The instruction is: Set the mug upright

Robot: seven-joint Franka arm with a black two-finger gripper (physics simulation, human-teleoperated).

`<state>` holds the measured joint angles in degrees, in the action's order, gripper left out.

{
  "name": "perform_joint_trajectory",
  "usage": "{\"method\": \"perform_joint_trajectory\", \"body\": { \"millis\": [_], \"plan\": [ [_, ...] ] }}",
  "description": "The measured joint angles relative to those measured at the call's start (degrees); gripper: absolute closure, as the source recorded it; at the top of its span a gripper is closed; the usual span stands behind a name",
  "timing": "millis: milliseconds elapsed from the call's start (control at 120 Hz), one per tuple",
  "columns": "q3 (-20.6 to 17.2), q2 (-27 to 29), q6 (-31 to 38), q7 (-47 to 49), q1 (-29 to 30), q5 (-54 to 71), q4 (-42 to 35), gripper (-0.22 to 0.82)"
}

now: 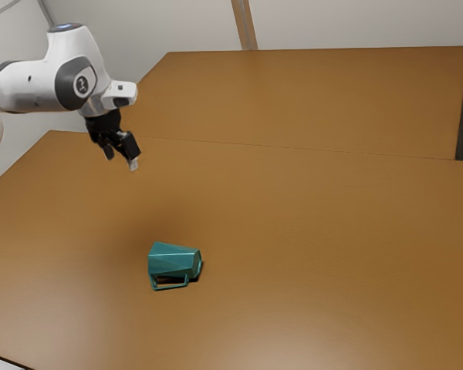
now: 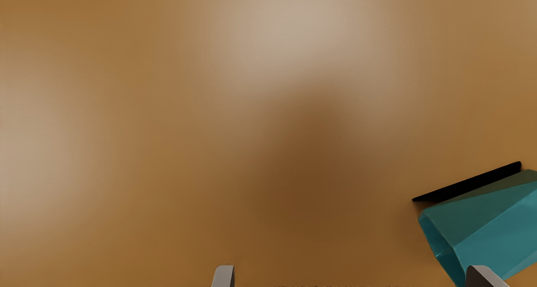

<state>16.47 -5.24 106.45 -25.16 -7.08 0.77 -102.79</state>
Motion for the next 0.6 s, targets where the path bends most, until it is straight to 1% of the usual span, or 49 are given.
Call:
{"method": "perform_joint_trajectory", "body": {
  "millis": [108, 175, 242, 325, 375, 492, 600],
  "plan": [
    [0.0, 0.1, 0.4, 1.9, -0.3, 0.0, -0.4, 0.00],
    [0.3, 0.2, 1.2, 2.9, -0.7, -1.0, -2.2, 0.00],
    [0.9, 0.3, 2.3, 3.2, 1.1, -7.7, -6.3, 0.00],
    [1.9, 0.2, 3.2, 2.4, 5.9, -19.5, -13.4, 0.00],
    [2.2, 0.1, 3.6, 1.8, 7.8, -25.1, -16.3, 0.00],
    [2.4, -0.1, 4.1, 0.4, 7.6, -34.1, -20.7, 0.00],
    [2.4, -0.6, 4.4, -1.2, 7.9, -39.8, -22.9, 0.00]
  ]
}}
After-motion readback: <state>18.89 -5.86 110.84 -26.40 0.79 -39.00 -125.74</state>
